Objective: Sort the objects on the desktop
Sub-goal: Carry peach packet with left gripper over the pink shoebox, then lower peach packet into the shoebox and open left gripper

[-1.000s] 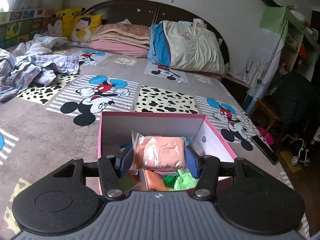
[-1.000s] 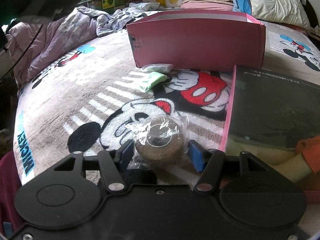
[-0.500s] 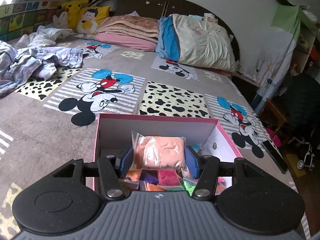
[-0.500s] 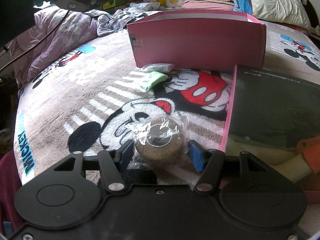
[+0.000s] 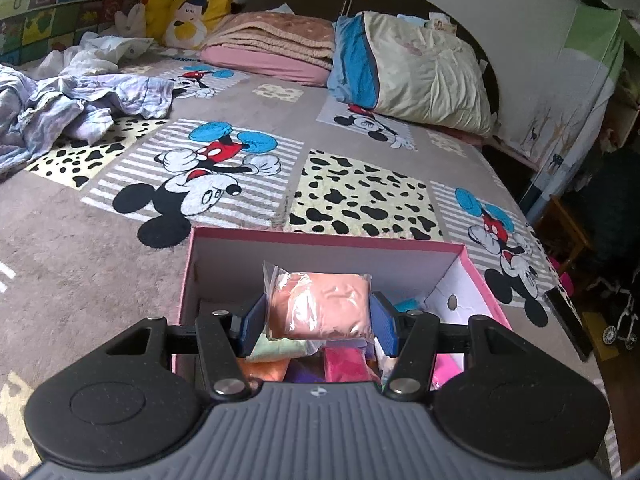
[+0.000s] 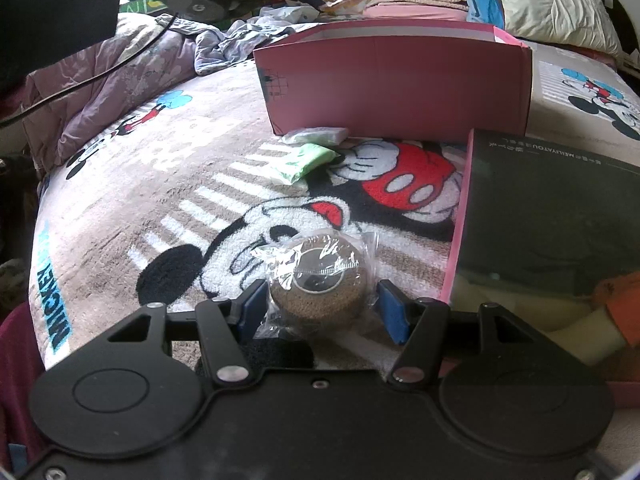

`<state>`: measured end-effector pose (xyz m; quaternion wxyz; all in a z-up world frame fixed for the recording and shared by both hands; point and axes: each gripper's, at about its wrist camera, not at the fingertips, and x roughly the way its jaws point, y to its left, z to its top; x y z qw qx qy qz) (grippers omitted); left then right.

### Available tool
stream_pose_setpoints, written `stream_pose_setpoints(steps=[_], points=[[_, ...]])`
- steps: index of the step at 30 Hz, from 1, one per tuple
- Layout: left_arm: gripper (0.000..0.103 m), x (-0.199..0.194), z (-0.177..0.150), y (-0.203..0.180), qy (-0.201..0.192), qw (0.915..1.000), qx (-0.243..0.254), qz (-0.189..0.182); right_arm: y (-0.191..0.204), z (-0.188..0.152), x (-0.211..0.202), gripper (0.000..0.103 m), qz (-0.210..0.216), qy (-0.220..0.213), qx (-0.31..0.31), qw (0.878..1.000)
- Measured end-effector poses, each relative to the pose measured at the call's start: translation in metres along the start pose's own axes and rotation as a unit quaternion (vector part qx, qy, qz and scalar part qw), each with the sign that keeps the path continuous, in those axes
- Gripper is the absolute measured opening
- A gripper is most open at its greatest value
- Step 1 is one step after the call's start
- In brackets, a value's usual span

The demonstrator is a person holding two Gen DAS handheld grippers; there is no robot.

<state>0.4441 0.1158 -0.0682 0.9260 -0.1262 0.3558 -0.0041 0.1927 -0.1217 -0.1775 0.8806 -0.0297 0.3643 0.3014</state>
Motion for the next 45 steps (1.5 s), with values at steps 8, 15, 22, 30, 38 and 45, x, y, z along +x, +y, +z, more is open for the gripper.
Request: stream_pose_setpoints(steps=[8,15,22,30,38,45], points=[[0.055,0.015,0.006,-0.006,0.007,0.9999,0.01,0.007,-0.001,0.0,0.0,0.06,0.001,-0.002,-0.001,1.0],[0.055,0.032,0.008,-0.005,0.027,0.9994,0.016,0.018,-0.002,0.0,0.0,0.06,0.003,-0.003,-0.003,1.0],[0.055,0.048,0.009,-0.007,0.048,0.9979,0.034,0.027,-0.001,-0.002,-0.001,0.06,0.002,-0.007,-0.006,1.0],[0.055,0.064,0.01,-0.005,0.077,0.9958,0.037,0.031,0.002,-0.003,0.001,0.06,0.002,-0.008,-0.005,1.0],[0.055,0.08,0.009,-0.004,0.1,0.9931,0.04,0.047,0.001,-0.003,0.003,0.06,0.004,-0.01,-0.006,1.0],[0.055,0.089,0.007,0.0,0.111,0.9917,0.035,0.056,-0.001,-0.003,0.002,0.06,0.006,-0.011,-0.007,1.0]])
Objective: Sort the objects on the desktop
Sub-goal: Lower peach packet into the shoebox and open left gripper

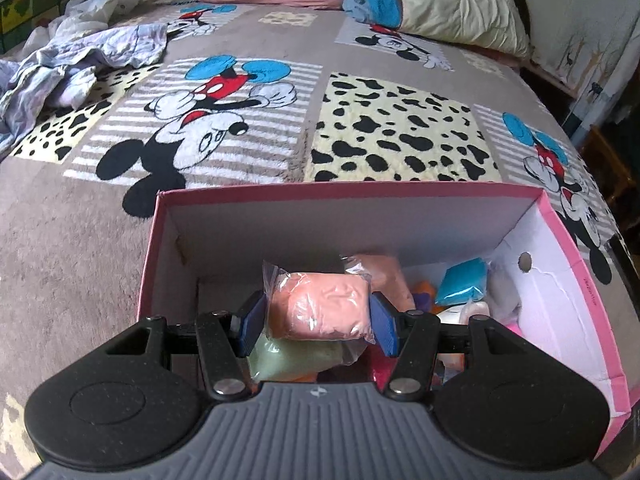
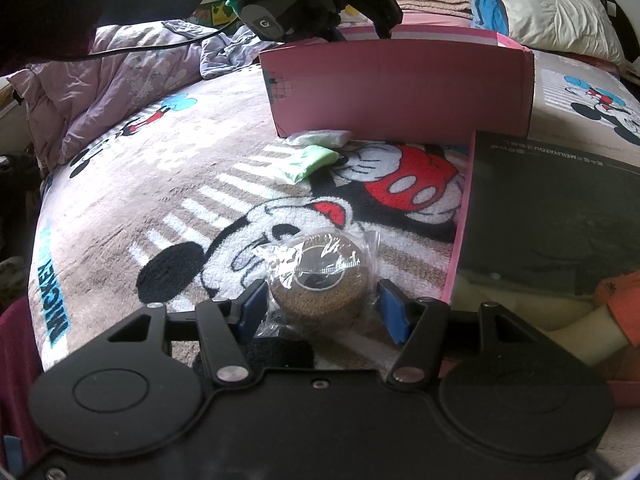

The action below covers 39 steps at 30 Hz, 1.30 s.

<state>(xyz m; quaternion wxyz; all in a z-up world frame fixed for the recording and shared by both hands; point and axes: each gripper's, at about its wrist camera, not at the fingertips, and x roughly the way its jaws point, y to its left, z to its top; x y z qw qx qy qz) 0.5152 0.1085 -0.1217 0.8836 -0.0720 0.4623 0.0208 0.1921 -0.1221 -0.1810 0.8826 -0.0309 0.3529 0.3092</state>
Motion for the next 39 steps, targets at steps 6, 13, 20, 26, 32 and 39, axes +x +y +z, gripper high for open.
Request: stream_pose_setpoints(steps=[6,13,20,26,32,39], points=[[0.06,0.005,0.0,0.003,0.009,0.9999,-0.007,0.001,0.0,0.0,-0.001,0.06,0.0,0.0,-0.001,1.0],[0.065,0.002,0.0,0.002,0.009,0.9999,-0.009,-0.005,-0.001,0.0,-0.001,0.06,-0.001,0.0,-0.002,1.0],[0.066,-0.009,-0.001,0.0,-0.001,0.9999,-0.015,-0.008,0.001,-0.001,-0.001,0.06,-0.003,0.001,-0.007,1.0],[0.066,-0.027,-0.007,-0.008,-0.02,0.9998,0.001,-0.001,0.002,-0.002,0.0,0.06,-0.006,0.002,-0.01,1.0],[0.066,-0.044,-0.01,-0.012,-0.034,0.9994,0.002,-0.004,0.003,-0.001,0.002,0.06,-0.01,0.006,-0.013,1.0],[0.066,-0.068,-0.016,-0.018,-0.06,0.9979,0.023,0.002,0.003,-0.001,0.003,0.061,-0.013,0.01,-0.014,1.0]])
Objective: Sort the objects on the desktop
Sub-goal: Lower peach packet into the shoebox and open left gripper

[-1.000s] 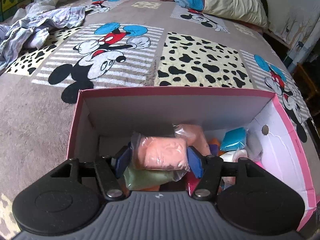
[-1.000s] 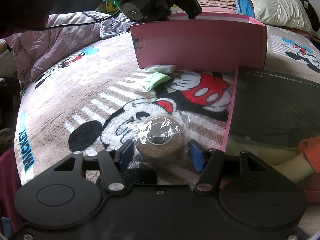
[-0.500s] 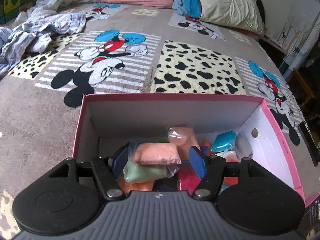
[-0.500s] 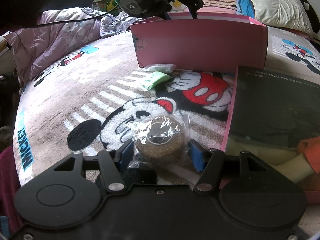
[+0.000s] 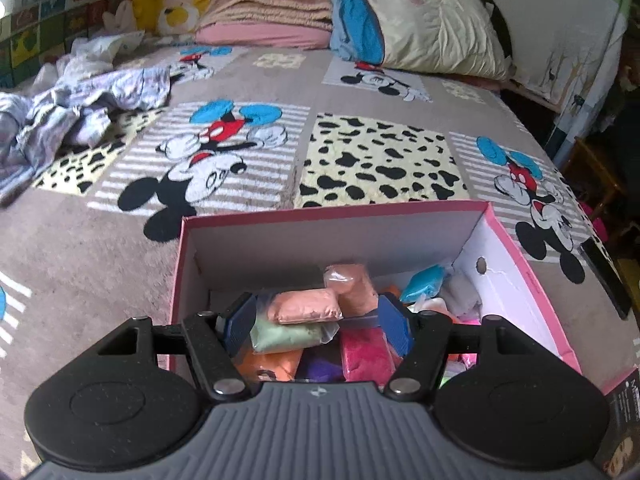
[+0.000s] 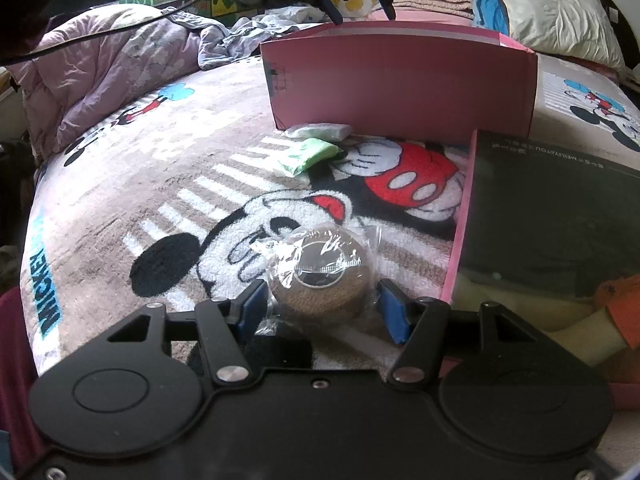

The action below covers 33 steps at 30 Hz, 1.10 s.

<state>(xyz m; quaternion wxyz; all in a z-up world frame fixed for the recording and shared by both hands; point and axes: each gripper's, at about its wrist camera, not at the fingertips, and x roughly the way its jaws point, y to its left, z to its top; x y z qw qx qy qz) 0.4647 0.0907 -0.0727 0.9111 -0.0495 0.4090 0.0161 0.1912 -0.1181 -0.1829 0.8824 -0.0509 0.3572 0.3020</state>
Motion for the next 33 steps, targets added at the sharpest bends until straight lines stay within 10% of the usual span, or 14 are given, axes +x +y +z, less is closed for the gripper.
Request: stream_pose_setpoints(steps=[17,33], points=[[0.066,-0.056,-0.035,0.009,-0.039,0.9991,0.007,-0.018,0.004,0.003,0.003,0.061,-0.009,0.016,-0.011,1.0],[0.066,-0.13,-0.141,0.008,-0.099,0.9921,0.076,-0.017,0.007,0.007,0.004,0.061,-0.015,0.028,-0.015,0.999]])
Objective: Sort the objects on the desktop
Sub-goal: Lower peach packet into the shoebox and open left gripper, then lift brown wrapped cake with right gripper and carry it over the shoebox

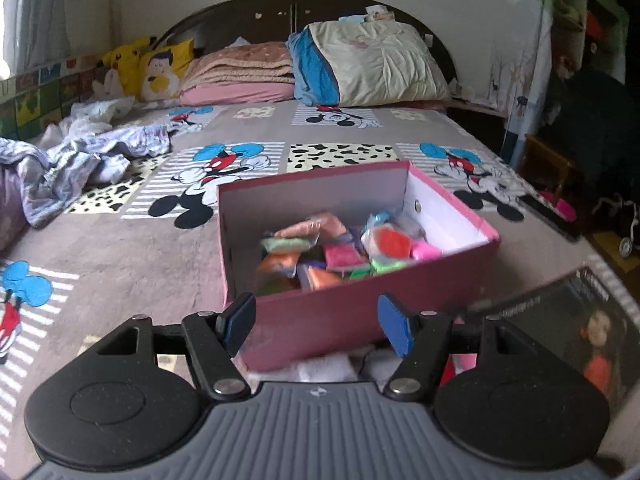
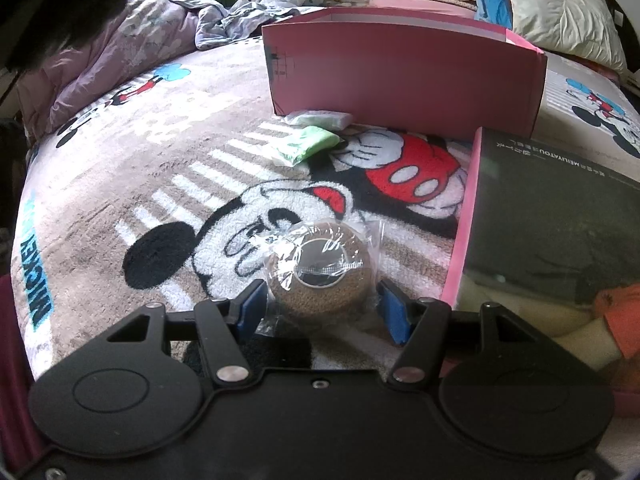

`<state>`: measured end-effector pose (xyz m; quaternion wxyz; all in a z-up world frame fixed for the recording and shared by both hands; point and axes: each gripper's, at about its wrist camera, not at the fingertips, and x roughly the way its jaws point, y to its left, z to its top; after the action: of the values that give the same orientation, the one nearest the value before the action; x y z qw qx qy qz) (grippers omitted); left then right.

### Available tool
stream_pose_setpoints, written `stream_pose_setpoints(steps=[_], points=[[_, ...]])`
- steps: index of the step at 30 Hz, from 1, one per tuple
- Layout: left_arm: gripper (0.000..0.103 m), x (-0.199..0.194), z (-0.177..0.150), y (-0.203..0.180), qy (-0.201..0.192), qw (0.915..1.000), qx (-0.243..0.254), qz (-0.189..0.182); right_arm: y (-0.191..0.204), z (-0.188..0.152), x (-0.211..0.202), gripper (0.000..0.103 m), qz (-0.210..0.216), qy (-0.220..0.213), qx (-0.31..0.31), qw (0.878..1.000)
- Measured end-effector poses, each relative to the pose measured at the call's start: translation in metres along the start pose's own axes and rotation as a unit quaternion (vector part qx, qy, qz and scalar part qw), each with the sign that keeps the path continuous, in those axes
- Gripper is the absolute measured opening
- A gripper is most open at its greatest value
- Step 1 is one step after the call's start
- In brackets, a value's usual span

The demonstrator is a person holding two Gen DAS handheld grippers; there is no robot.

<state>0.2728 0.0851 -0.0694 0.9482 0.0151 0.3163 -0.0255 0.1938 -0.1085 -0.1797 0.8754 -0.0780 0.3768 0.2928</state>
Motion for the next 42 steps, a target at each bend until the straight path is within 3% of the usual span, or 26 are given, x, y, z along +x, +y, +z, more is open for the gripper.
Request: stream_pose_setpoints(steps=[19,25,42], points=[[0.066,-0.025,-0.113,0.008,-0.007,0.9979,-0.057,0.029,-0.013,0.007,-0.017,0.059,0.014,-0.025,0.034,0.999],[0.066,-0.024,-0.134,-0.003,-0.013,0.9987,-0.032,0.037,-0.018,0.018,-0.033,0.059,0.023,-0.039,0.039,0.998],[0.066,-0.008,-0.161,-0.022,0.0,0.9996,-0.026,0.004,-0.044,0.075,-0.076,0.059,0.021,-0.105,0.032,0.994]])
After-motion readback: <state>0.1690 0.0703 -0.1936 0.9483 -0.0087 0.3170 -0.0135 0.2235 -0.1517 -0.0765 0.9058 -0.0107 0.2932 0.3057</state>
